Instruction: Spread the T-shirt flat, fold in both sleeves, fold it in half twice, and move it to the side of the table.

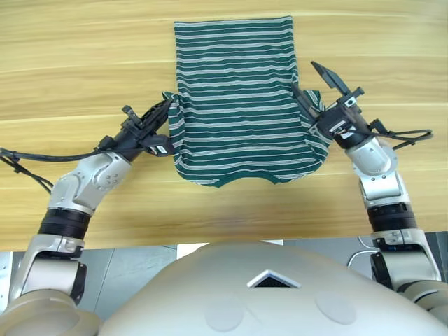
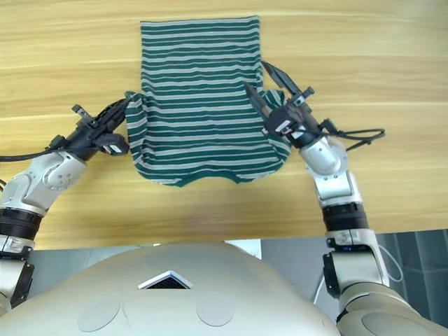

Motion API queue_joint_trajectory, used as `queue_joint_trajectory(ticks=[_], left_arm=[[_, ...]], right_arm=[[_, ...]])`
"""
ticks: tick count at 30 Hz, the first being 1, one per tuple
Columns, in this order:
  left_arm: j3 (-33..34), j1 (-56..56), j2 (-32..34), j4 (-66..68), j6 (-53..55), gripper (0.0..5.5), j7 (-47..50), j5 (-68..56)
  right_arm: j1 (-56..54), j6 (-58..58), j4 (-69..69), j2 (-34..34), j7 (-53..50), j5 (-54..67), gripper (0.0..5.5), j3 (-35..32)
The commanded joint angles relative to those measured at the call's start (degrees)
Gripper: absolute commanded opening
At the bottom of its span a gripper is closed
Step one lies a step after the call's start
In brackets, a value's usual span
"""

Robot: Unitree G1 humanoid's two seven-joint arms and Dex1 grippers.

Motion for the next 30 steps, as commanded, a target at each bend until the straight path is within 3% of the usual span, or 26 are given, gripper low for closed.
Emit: queue_joint_trajectory(ticks=[1,9,23,27,30], left_arm=[[-3.66,-1.73,-1.89,0.85,-1.74,0.01,-0.23,1.96],[-7.81,-6.47,-5.95,5.57,-3.38,0.01,1.24,3.76],[-11.47,-7.15,-8.9,14.41,-4.11,2.38,-6.62,-3.03],[-11.2,-6.27,-8.82,13.77,-5.01,3.12,-4.29,-3.05],[-8.59,-5.74,-6.94,10.67,-4.93,3.12,-0.16,-1.7]], right_arm=[[-0.38,-0.19,0.1,0.1,0.23,-0.65,2.21,0.1],[-0.24,-0.6,1.14,0.13,0.09,-0.81,2.21,0.19],[-0.3,-0.48,0.75,-0.25,0.08,-0.47,2.21,-0.34],[-1.32,1.62,2.44,-3.21,-4.54,-4.59,2.21,-5.47],[-0.57,4.67,3.12,-9.81,-12.87,-15.97,2.21,-11.38]])
